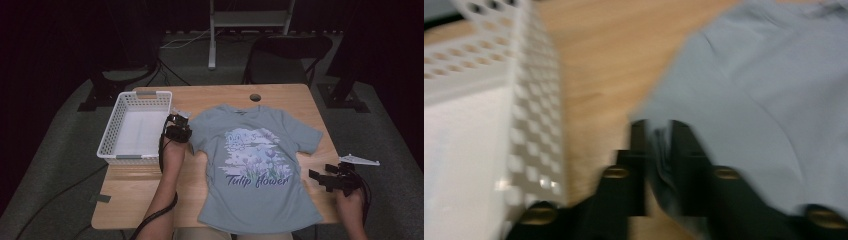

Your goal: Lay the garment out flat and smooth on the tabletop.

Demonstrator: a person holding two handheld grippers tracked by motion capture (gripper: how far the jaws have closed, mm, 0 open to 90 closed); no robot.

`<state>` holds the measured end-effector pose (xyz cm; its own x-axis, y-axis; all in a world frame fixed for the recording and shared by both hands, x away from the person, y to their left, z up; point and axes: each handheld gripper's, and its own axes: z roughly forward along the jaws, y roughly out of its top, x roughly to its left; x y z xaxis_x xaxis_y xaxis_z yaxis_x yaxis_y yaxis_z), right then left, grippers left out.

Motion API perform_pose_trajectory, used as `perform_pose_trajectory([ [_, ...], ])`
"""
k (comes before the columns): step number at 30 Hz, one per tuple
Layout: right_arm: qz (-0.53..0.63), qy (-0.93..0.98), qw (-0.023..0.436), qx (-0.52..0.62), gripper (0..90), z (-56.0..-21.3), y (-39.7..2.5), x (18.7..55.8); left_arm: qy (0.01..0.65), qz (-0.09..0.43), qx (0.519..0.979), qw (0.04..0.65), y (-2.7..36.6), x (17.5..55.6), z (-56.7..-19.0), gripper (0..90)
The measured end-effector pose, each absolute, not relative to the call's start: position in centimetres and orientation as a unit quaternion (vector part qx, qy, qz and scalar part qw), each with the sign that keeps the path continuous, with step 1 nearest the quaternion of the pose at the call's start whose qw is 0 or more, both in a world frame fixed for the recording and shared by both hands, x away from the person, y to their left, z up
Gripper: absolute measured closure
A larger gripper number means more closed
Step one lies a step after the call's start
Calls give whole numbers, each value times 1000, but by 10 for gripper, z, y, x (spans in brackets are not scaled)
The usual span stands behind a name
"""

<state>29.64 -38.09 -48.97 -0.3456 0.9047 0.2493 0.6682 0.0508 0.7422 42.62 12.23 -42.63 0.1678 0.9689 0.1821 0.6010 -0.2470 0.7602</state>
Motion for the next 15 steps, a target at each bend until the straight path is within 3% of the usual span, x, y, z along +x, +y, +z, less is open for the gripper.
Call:
perform_pose_trajectory([
  [3,411,710,144,553,142,-490,-381,296,558,329,706,285,127,427,-424,538],
  [5,411,710,143,553,142,-490,-381,297,563,317,703,297,129,428,-424,528],
  [13,411,711,144,553,142,-490,-381,296,557,286,711,319,126,422,-426,312],
  [15,411,711,144,553,142,-490,-381,296,548,275,723,319,123,420,-425,295],
])
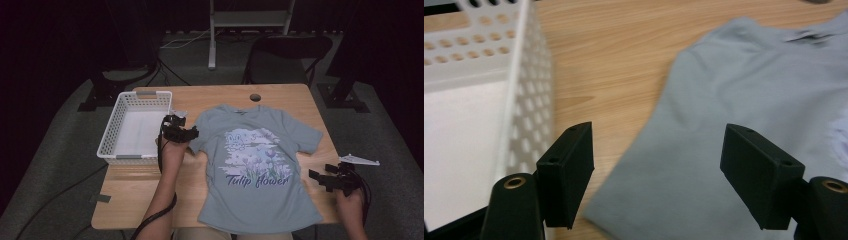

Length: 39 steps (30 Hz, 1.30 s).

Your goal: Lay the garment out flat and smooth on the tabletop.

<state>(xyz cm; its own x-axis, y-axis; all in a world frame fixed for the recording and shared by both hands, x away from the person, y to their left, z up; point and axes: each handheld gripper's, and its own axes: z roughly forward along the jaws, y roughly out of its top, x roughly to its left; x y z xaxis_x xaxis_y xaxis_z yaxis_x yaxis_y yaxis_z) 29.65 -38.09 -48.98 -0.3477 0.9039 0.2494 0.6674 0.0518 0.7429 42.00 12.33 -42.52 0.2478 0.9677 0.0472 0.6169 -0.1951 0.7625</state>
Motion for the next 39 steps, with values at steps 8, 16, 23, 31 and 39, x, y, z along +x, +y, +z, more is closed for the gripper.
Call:
perform_pose_trajectory([
  [8,410,711,144,553,142,-490,-381,296,515,273,740,335,114,398,-424,225],
  [16,410,711,145,553,142,-490,-381,296,516,284,732,342,109,377,-434,90],
  [23,410,711,145,553,142,-490,-380,296,488,250,741,387,107,348,-439,91],
  [31,409,712,147,552,142,-490,-380,296,467,225,748,414,110,319,-452,91],
  [39,405,713,151,552,142,-490,-379,296,450,235,739,443,126,287,-468,92],
])
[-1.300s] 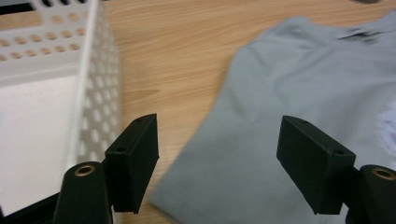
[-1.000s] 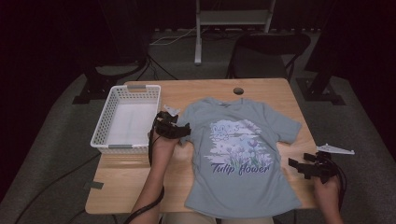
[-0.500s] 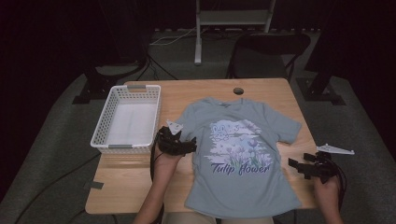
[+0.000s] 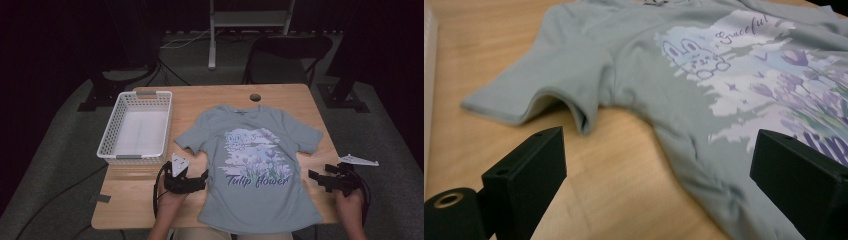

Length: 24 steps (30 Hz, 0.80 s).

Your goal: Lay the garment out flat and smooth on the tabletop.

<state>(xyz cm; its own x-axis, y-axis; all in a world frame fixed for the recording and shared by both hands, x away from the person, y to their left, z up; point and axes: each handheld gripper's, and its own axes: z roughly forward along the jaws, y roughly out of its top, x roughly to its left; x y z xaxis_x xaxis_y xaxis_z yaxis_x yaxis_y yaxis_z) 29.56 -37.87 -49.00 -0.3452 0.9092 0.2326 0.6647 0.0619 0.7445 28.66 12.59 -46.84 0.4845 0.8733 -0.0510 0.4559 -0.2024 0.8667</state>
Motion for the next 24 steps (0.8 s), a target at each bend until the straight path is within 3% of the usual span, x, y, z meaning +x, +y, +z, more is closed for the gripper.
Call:
perform_pose_trajectory([
  [7,404,713,152,552,142,-490,-378,295,444,229,729,468,147,268,-474,91],
  [24,396,715,162,553,142,-490,-375,294,459,280,699,472,195,239,-484,92],
])
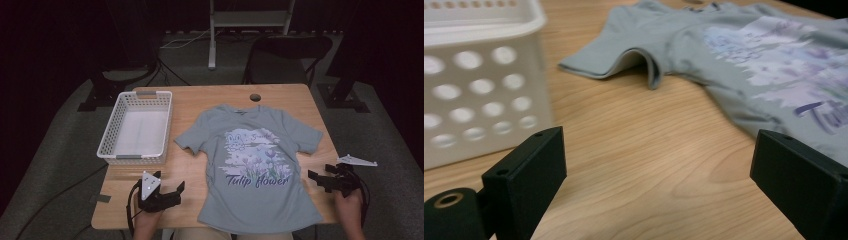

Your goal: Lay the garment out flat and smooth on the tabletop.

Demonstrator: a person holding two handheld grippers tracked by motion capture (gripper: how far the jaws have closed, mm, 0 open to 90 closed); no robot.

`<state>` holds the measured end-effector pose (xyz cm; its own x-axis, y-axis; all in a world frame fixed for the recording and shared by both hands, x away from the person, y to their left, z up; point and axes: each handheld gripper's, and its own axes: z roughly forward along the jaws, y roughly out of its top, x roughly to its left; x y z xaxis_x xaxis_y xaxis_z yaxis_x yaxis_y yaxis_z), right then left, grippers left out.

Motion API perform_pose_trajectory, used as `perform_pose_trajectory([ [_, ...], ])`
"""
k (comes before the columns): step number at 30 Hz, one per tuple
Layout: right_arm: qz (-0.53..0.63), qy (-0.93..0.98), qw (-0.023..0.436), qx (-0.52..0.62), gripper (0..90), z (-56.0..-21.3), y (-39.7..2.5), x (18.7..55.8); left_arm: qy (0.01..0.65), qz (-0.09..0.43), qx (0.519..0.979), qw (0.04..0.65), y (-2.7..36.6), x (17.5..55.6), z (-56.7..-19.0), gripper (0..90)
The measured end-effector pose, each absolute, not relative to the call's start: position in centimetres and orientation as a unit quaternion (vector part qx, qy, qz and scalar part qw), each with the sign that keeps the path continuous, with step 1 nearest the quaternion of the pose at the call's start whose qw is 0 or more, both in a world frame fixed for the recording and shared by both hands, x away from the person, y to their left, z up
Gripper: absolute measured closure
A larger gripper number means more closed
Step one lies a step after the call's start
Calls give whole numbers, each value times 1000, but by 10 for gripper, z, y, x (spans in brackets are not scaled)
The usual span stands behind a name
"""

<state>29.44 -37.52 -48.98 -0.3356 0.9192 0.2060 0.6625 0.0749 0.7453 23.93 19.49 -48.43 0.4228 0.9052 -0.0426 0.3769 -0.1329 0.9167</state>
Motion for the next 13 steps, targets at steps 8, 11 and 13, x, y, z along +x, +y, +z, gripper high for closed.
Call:
perform_pose_trajectory([
  [8,393,718,166,550,142,-490,-374,295,447,306,690,480,197,232,-484,92],
  [11,389,720,171,548,142,-490,-373,294,450,317,684,479,196,231,-485,92],
  [13,388,720,176,548,142,-490,-373,294,453,327,672,485,197,228,-485,92],
])
